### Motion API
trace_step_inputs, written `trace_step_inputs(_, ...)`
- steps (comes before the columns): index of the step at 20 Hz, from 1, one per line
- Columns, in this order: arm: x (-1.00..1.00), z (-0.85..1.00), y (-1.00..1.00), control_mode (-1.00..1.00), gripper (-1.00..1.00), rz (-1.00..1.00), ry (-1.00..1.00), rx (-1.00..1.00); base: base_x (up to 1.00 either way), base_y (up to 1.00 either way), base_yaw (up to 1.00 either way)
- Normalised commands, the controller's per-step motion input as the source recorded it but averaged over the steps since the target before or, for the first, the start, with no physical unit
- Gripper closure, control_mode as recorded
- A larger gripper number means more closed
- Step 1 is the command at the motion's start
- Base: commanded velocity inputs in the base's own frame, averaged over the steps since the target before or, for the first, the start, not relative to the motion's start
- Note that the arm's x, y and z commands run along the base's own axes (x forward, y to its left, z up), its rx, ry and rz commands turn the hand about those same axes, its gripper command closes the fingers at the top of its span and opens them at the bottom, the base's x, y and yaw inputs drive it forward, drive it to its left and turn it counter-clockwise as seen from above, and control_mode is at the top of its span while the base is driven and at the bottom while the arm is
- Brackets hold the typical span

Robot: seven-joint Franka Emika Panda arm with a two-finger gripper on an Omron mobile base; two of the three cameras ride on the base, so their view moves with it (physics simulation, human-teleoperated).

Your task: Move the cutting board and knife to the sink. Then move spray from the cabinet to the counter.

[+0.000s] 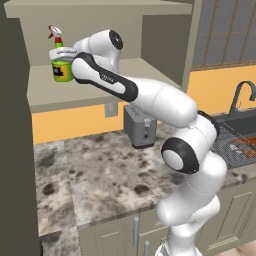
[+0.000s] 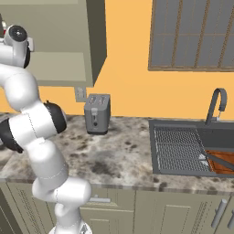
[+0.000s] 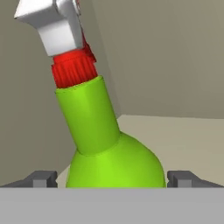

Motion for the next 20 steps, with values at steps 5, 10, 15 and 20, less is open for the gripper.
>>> trace_step_inputs(5,0.13,-0.02,0.10,-1.00,-1.00,0.00,0.00,-0.02,0.00,0.00,0.00)
trace_step_inputs(10,0.09,-0.04,0.20,-1.00,1.00,0.00,0.01,-0.03,0.00,0.00,0.00)
trace_step_inputs(15,0.09,-0.02,0.29,-1.00,1.00,0.00,0.02,-0.03,0.00,0.00,0.00)
trace_step_inputs(20,0.01,0.00,0.09,-1.00,1.00,0.00,0.00,-0.01,0.00,0.00,0.00)
